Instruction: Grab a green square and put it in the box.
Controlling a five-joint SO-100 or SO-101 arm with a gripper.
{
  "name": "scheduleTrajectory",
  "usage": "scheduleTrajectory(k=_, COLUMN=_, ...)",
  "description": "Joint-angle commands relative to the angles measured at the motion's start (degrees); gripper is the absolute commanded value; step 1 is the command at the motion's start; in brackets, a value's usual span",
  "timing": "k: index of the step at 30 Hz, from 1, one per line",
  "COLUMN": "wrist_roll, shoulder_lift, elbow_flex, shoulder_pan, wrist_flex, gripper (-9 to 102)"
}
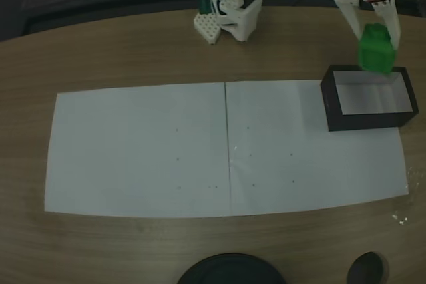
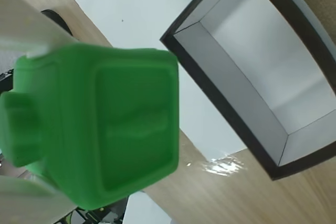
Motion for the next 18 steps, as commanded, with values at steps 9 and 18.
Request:
scheduleTrajectory(k=9, wrist_roll=1.9, shoulder_lift=-4.4, elbow_flex=3.3, shoulder_pan=-3.7, wrist_flex=-4.1, gripper=13)
scheduleTrajectory(k=18, wrist_roll=1.5, shoulder_lift=-4.5, elbow_flex=3.5, shoulder_pan=-9.5, wrist_flex=-4.1, gripper=13)
